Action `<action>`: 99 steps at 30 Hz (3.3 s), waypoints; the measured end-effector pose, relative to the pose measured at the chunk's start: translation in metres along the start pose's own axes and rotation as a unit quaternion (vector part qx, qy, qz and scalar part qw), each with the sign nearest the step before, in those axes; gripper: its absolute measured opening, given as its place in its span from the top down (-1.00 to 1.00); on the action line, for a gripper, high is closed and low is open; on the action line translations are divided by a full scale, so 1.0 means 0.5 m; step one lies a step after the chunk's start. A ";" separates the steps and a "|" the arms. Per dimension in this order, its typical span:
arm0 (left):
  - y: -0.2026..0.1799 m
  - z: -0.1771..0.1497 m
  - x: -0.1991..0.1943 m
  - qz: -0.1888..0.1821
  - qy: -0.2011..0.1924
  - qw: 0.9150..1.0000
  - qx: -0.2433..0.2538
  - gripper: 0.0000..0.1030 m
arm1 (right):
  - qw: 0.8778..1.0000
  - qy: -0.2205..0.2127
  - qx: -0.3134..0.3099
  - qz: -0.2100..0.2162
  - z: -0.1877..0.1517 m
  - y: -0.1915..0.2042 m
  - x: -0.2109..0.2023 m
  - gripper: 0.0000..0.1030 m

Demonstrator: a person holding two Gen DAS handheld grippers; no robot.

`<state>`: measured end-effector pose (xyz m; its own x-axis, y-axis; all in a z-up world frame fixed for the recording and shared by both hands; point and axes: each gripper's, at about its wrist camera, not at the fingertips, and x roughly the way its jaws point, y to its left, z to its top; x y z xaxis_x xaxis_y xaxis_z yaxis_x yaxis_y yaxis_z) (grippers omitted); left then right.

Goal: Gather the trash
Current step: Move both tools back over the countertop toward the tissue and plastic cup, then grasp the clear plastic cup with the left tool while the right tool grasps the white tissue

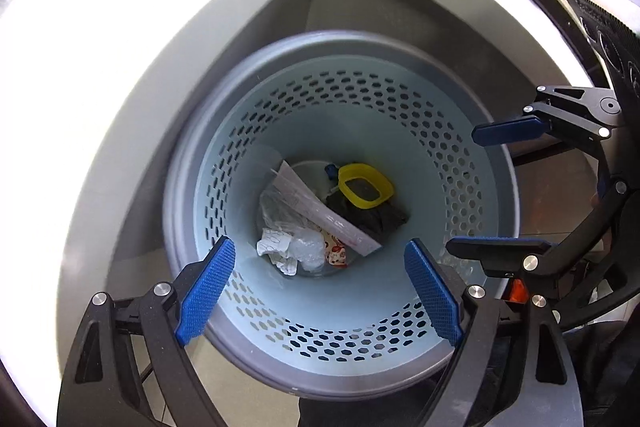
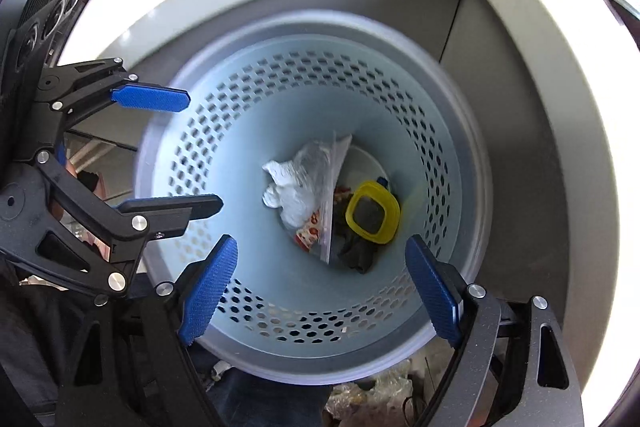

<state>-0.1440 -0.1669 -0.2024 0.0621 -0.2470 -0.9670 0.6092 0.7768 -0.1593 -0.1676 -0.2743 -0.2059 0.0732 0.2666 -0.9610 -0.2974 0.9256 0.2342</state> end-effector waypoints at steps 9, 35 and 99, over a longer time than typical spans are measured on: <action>0.020 0.030 -0.125 0.011 -0.080 0.997 -0.013 -0.72 | 0.997 -0.081 -0.006 -0.006 0.026 0.015 -0.137 -0.59; 0.378 0.192 -0.383 0.155 -0.245 0.939 -0.187 -0.81 | 0.968 -0.245 0.000 -0.054 0.409 0.024 -0.293 -0.61; 0.856 0.402 -0.261 0.136 -0.201 0.927 -0.286 0.37 | 0.980 -0.153 0.019 -0.127 0.914 -0.102 -0.028 0.88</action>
<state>0.2675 0.0817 -0.1046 0.5106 -0.1039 -0.8535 0.0159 0.9936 -0.1115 0.2816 -0.2024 -0.1371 0.4234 0.0899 -0.9015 -0.1974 0.9803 0.0050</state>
